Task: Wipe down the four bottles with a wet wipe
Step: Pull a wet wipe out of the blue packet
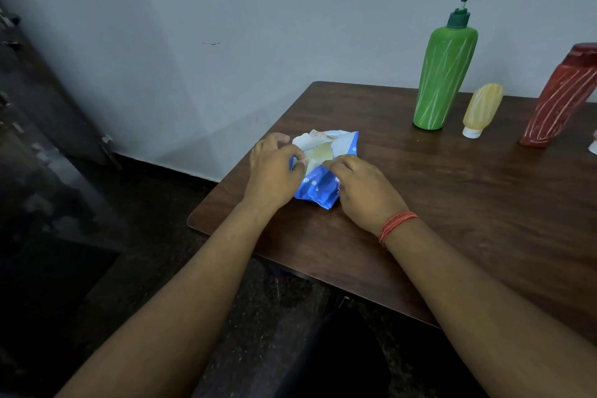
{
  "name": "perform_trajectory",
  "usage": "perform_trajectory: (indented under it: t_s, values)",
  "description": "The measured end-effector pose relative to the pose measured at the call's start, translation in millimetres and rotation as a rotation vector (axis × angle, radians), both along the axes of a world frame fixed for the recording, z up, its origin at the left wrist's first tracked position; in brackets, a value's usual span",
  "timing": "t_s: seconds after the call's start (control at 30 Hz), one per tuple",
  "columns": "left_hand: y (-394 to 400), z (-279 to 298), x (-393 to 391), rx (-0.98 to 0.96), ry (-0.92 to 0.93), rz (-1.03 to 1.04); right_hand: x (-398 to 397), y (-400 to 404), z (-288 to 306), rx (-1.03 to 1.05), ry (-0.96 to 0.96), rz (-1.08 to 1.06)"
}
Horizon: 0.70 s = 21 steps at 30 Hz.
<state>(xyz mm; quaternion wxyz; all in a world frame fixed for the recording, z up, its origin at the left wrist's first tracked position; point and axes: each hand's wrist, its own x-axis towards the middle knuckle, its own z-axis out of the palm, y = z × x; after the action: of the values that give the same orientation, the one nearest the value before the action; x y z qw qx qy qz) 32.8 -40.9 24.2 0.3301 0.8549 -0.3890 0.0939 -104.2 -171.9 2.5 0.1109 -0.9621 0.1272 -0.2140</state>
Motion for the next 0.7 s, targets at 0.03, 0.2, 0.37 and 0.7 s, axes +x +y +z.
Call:
perform_trajectory:
  t_s: [0.03,0.2,0.37,0.7]
  values:
    - [-1,0,-2,-0.055,0.044,-0.003,0,0,1,0.014,-0.012,0.005]
    - [-7,11,-11,-0.296,0.189,-0.014,-2,0,1,0.053,-0.03,0.013]
    - [-11,28,-20,-0.441,0.282,-0.048,-3,1,4,0.115,0.004,-0.025]
    - [-18,70,-40,-0.705,0.255,-0.135,-9,-7,10,0.433,-0.297,-0.172]
